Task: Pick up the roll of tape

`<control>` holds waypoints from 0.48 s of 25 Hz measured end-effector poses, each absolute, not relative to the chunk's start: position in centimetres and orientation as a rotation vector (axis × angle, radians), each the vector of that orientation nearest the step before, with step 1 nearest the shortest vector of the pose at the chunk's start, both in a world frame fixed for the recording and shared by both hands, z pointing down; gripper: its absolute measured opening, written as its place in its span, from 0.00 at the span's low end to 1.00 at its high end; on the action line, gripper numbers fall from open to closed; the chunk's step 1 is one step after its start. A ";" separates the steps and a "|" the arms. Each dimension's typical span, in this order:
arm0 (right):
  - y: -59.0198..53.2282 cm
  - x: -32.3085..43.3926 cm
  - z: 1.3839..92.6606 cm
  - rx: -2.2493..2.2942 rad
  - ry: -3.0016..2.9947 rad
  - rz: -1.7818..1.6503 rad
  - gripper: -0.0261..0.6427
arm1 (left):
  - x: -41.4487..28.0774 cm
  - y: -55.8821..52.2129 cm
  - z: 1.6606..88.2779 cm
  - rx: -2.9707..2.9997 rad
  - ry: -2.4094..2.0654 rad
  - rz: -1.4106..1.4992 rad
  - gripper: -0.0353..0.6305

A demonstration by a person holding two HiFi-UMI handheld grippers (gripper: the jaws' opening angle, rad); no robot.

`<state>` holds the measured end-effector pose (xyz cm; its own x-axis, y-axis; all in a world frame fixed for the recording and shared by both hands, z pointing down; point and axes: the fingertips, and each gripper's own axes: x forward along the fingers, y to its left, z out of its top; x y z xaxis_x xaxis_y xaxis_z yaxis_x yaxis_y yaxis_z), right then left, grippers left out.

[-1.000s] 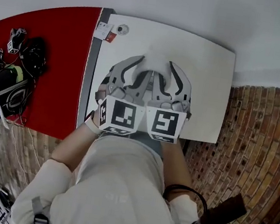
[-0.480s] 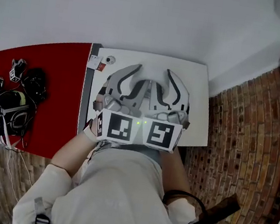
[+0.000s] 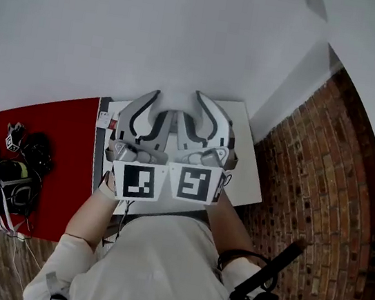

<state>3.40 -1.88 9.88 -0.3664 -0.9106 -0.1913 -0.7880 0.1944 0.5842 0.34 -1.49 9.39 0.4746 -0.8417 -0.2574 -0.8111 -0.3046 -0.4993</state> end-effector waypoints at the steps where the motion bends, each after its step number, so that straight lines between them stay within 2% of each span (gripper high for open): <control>1: -1.7 3.9 9.3 1.635 -2.271 -0.937 0.24 | 0.9 -1.3 8.9 -2.137 1.369 -0.059 0.22; 12: -1.1 9.9 6.8 1.636 -2.255 -1.066 0.24 | 6.8 -0.6 7.0 -2.081 1.386 -0.024 0.22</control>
